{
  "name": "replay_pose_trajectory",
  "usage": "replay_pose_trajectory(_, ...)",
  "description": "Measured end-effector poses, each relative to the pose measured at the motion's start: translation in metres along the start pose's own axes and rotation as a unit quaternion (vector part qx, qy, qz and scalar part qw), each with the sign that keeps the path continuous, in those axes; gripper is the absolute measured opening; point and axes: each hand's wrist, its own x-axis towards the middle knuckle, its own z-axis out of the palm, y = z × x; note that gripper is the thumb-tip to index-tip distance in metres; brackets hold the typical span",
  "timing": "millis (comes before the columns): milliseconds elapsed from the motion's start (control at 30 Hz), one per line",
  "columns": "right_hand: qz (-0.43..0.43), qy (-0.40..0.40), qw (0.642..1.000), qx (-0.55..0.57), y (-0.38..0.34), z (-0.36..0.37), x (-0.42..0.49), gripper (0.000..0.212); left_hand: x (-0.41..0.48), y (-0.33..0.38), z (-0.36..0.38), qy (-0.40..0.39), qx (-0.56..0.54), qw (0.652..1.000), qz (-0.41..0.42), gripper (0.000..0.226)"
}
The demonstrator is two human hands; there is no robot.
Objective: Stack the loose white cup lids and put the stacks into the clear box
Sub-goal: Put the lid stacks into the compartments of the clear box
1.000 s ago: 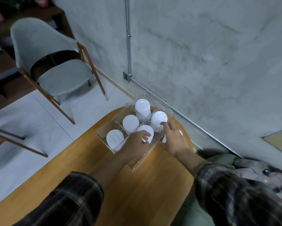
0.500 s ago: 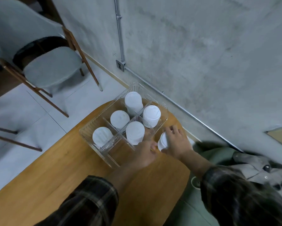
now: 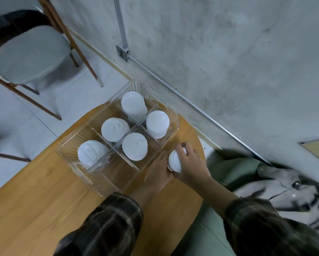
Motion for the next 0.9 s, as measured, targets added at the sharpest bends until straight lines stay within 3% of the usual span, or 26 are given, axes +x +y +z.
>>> replay_pose_trajectory(500, -0.032, 0.028, 0.998, 0.036, -0.001, -0.007, -0.024, 0.092, -0.025, 0.002, -0.008, 0.084, -0.002, 0.992, 0.090, 0.075)
replay_pose_trajectory(900, -0.070, 0.071, 0.994, 0.044, -0.075, -0.054, -0.067, 0.092, -0.086, 0.000, -0.092, 0.112, 0.063, 0.982, 0.141, 0.087)
